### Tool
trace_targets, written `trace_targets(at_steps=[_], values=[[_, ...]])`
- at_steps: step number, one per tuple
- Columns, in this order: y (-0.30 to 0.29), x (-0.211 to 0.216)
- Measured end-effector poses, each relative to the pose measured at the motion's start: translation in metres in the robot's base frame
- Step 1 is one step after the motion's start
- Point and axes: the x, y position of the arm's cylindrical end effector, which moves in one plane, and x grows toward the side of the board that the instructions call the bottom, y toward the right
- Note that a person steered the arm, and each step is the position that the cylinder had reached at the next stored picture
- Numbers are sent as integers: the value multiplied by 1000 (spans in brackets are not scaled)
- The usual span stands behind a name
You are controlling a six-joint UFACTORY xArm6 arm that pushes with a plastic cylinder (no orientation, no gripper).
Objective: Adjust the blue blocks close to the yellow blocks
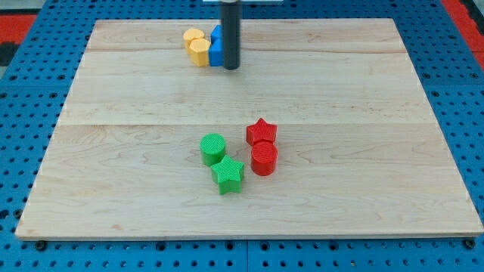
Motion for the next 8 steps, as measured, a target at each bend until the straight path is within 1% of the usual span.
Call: trace_targets(at_steps=[1,2,3,4,5,6,7,8], values=[[19,29],[80,18],[96,-25],[79,-66],[58,-69],[22,-75],[42,-94],[33,-97]])
